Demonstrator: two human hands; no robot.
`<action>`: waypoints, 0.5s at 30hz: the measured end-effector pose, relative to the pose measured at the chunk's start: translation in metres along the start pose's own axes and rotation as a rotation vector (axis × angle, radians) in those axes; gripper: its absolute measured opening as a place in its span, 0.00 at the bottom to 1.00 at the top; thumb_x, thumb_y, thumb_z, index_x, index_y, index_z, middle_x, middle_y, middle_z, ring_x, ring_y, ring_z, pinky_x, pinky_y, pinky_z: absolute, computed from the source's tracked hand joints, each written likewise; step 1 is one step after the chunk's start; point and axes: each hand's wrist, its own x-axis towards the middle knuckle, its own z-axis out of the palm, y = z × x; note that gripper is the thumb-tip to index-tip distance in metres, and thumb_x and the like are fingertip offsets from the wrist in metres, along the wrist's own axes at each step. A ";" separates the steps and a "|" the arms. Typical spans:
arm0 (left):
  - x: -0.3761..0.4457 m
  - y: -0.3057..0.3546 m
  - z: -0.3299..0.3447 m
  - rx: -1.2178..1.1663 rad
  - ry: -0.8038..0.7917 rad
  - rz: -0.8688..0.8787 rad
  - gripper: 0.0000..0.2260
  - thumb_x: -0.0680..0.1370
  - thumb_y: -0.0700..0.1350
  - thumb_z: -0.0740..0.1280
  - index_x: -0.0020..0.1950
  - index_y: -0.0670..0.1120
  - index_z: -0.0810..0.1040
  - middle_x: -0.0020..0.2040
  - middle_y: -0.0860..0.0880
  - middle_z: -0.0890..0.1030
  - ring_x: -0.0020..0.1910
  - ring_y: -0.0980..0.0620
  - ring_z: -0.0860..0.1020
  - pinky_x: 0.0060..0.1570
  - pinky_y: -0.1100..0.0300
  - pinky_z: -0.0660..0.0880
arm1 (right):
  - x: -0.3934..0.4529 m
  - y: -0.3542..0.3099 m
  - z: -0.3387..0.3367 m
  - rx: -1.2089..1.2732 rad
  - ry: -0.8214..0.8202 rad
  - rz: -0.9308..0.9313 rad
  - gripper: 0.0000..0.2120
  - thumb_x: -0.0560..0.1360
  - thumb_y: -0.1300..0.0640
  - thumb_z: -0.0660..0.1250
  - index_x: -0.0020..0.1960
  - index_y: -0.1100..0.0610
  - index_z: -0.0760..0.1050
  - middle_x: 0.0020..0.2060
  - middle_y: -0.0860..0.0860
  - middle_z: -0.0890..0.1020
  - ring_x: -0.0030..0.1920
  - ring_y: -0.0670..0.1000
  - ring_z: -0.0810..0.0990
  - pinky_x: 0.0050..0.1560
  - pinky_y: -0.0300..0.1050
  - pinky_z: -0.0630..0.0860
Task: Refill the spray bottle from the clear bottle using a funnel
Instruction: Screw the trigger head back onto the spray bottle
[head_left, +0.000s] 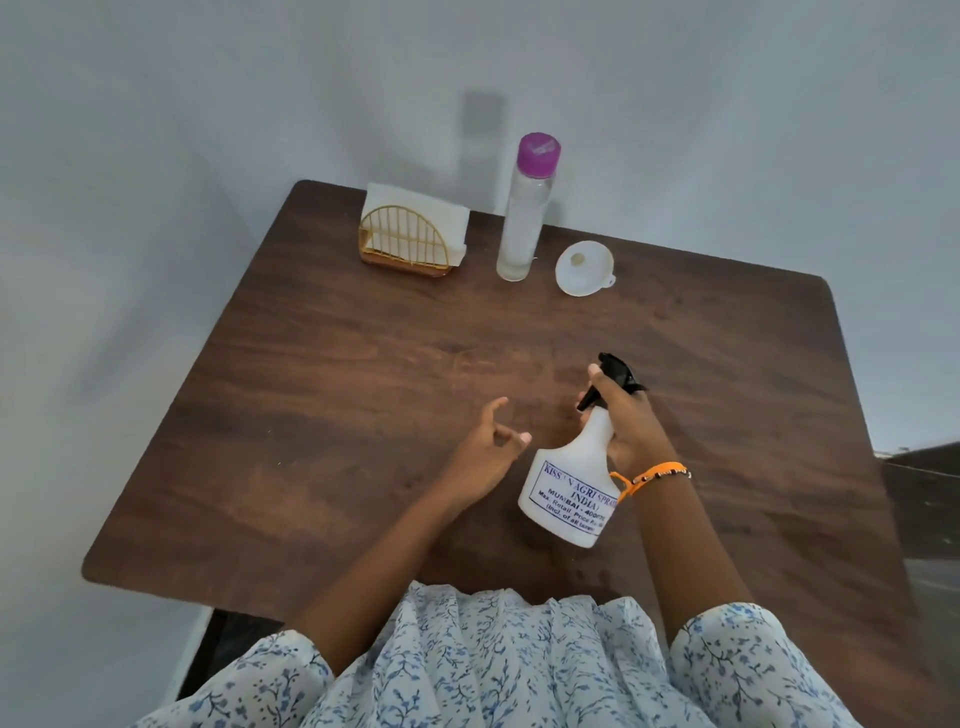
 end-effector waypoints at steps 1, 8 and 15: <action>0.004 0.003 0.007 0.006 -0.020 0.006 0.26 0.79 0.49 0.63 0.74 0.52 0.56 0.51 0.53 0.76 0.59 0.47 0.77 0.66 0.48 0.68 | 0.002 -0.002 -0.008 0.008 0.020 0.004 0.09 0.76 0.53 0.67 0.43 0.59 0.73 0.31 0.55 0.75 0.25 0.50 0.73 0.25 0.39 0.71; 0.024 0.023 0.048 0.031 -0.098 0.030 0.25 0.79 0.49 0.63 0.74 0.53 0.58 0.53 0.51 0.77 0.57 0.49 0.77 0.65 0.52 0.68 | 0.018 -0.017 -0.067 0.092 0.133 0.069 0.10 0.76 0.53 0.67 0.42 0.58 0.71 0.31 0.54 0.74 0.28 0.51 0.73 0.25 0.39 0.73; 0.039 0.033 0.072 0.039 -0.100 0.021 0.25 0.79 0.47 0.63 0.73 0.52 0.59 0.50 0.52 0.77 0.57 0.49 0.77 0.64 0.53 0.69 | 0.028 -0.021 -0.090 0.073 0.122 0.082 0.11 0.75 0.51 0.68 0.44 0.59 0.72 0.31 0.54 0.75 0.28 0.52 0.74 0.25 0.40 0.73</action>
